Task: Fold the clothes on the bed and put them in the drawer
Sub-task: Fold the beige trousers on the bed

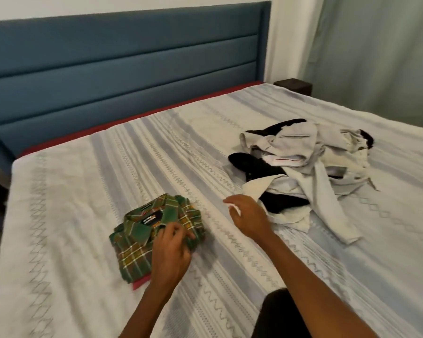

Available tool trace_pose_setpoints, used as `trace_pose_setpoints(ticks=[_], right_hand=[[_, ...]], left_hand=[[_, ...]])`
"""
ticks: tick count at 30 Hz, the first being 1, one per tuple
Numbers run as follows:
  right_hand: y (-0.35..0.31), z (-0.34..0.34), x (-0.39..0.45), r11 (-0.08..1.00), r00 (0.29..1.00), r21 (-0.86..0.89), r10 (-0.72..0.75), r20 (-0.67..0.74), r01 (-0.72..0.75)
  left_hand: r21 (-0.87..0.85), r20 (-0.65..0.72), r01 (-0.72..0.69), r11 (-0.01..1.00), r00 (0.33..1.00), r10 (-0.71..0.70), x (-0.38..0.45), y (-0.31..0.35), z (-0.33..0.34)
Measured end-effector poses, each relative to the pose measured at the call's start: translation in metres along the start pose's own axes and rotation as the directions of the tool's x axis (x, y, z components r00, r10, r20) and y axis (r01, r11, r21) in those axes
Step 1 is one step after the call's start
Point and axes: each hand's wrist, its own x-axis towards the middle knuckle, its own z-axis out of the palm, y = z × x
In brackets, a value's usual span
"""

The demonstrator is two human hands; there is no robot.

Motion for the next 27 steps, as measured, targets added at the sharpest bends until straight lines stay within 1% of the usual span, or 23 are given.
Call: trace_pose_setpoints(ticks=[1,3,5,7,8,9,10,12,13,14,15,16,18,19,20,21,22,23,24,25,26,27], right_hand=[[0.014,-0.014,0.002,0.998,0.998,-0.054,0.040,-0.052,-0.043],[0.047,-0.041,0.002,0.973,0.988,-0.177,0.133,-0.083,-0.146],[0.072,-0.061,0.002,0.925,0.970,-0.297,0.244,-0.012,-0.237],[0.083,-0.069,0.003,0.872,0.920,-0.389,0.372,0.127,-0.298],[0.085,-0.070,0.004,0.844,0.888,-0.445,0.417,0.192,-0.300],[0.082,-0.064,0.003,0.820,0.865,-0.507,0.435,0.251,-0.265],[0.080,-0.058,0.000,0.793,0.853,-0.565,0.442,0.277,-0.227],[0.069,-0.042,-0.008,0.727,0.863,-0.661,0.441,0.245,-0.184],[0.068,-0.037,-0.013,0.708,0.874,-0.677,0.442,0.203,-0.201],[0.069,-0.030,-0.017,0.715,0.879,-0.660,0.445,0.172,-0.233],[0.072,-0.030,-0.021,0.748,0.890,-0.611,0.431,0.150,-0.259],[0.075,-0.032,-0.025,0.814,0.911,-0.517,0.387,0.139,-0.266],[0.079,-0.047,-0.035,0.952,0.971,-0.232,0.224,0.086,-0.199],[0.080,-0.056,-0.041,0.982,0.984,-0.063,0.177,0.032,-0.175],[0.078,-0.071,-0.050,0.973,0.977,0.096,0.213,-0.026,-0.209],[0.076,-0.085,-0.059,0.926,0.954,0.268,0.292,-0.065,-0.265],[0.075,-0.099,-0.069,0.869,0.923,0.379,0.375,-0.089,-0.317],[0.076,-0.114,-0.082,0.826,0.897,0.456,0.426,-0.119,-0.332],[0.077,-0.129,-0.093,0.811,0.884,0.478,0.447,-0.134,-0.337],[0.079,-0.141,-0.107,0.805,0.881,0.490,0.452,-0.141,-0.334],[0.079,-0.154,-0.120,0.803,0.876,0.492,0.459,-0.147,-0.338],[0.079,-0.165,-0.132,0.796,0.873,0.502,0.465,-0.148,-0.338]], left_hand=[[-0.044,0.050,-0.055,0.998,0.997,0.057,0.007,0.010,0.010],[-0.124,0.141,-0.096,0.988,0.984,0.113,0.022,0.030,0.033],[-0.141,0.197,-0.112,0.984,0.971,0.139,0.036,0.046,0.055],[-0.164,0.216,-0.102,0.981,0.967,0.137,0.048,0.062,0.070],[-0.185,0.217,-0.089,0.979,0.968,0.129,0.054,0.071,0.076],[-0.204,0.215,-0.063,0.977,0.971,0.108,0.058,0.077,0.079],[-0.220,0.213,-0.039,0.975,0.973,0.087,0.062,0.085,0.083],[-0.236,0.205,-0.012,0.972,0.977,0.062,0.065,0.093,0.086],[-0.243,0.194,-0.019,0.970,0.979,0.067,0.066,0.097,0.087],[-0.254,0.183,-0.015,0.967,0.981,0.063,0.066,0.096,0.087],[-0.268,0.182,-0.006,0.963,0.982,0.057,0.067,0.097,0.088],[-0.291,0.186,0.013,0.957,0.982,0.043,0.068,0.095,0.089],[-0.333,0.219,0.066,0.941,0.976,0.009,0.072,0.094,0.092],[-0.349,0.252,0.104,0.932,0.968,-0.014,0.074,0.097,0.093],[-0.369,0.291,0.145,0.918,0.956,-0.034,0.077,0.104,0.095],[-0.401,0.348,0.210,0.892,0.935,-0.064,0.080,0.113,0.097],[-0.450,0.437,0.313,0.836,0.894,-0.100,0.082,0.126,0.101],[-0.498,0.564,0.455,0.738,0.817,-0.123,0.082,0.142,0.104],[-0.521,0.692,0.607,0.600,0.712,-0.119,0.082,0.159,0.108],[-0.497,0.798,0.734,0.462,0.596,-0.089,0.078,0.175,0.113],[-0.458,0.859,0.810,0.366,0.509,-0.051,0.073,0.191,0.119],[-0.426,0.887,0.840,0.337,0.460,-0.024,0.067,0.206,0.126]])
